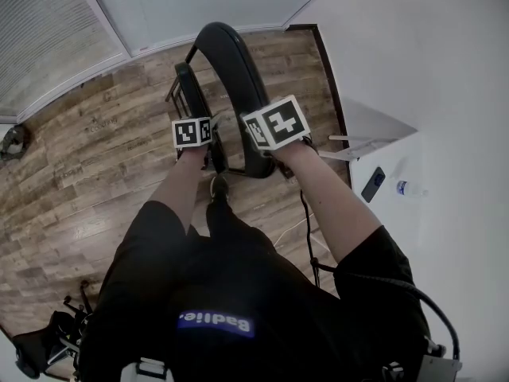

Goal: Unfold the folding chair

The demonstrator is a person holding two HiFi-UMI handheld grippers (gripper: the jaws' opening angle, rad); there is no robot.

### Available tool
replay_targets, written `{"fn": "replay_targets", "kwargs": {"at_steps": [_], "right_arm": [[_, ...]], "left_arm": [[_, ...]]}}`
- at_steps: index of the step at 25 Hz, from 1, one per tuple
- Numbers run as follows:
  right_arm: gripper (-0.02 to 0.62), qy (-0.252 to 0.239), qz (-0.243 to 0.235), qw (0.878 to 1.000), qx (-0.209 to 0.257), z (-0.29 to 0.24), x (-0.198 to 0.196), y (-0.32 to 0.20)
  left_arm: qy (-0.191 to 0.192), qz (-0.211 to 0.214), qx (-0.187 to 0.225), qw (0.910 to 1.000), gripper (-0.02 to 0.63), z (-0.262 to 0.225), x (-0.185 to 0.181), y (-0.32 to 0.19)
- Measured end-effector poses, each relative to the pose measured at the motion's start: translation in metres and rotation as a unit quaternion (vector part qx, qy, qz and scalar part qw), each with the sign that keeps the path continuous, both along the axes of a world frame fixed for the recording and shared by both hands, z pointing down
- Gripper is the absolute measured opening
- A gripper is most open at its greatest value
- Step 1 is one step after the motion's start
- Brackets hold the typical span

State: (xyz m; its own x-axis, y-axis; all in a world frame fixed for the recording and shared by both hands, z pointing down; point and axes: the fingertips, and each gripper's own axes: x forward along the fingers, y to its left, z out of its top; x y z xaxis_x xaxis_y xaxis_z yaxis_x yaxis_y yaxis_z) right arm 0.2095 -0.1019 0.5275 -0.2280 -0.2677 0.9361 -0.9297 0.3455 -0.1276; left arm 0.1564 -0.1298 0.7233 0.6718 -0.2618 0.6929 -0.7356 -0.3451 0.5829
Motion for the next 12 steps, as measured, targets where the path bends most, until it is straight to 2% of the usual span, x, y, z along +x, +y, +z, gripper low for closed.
{"fn": "replay_targets", "kwargs": {"at_steps": [6, 12], "right_arm": [[0.081, -0.008, 0.002, 1.0, -0.003, 0.003, 0.002, 0.001], [0.08, -0.024, 0.002, 1.0, -0.003, 0.008, 0.007, 0.0]], "left_arm": [[0.003, -0.002, 0.001, 1.0, 0.215, 0.0, -0.027, 0.004], [0.026, -0.006, -0.005, 0.9996, 0.204, 0.002, -0.048, 0.008]]}}
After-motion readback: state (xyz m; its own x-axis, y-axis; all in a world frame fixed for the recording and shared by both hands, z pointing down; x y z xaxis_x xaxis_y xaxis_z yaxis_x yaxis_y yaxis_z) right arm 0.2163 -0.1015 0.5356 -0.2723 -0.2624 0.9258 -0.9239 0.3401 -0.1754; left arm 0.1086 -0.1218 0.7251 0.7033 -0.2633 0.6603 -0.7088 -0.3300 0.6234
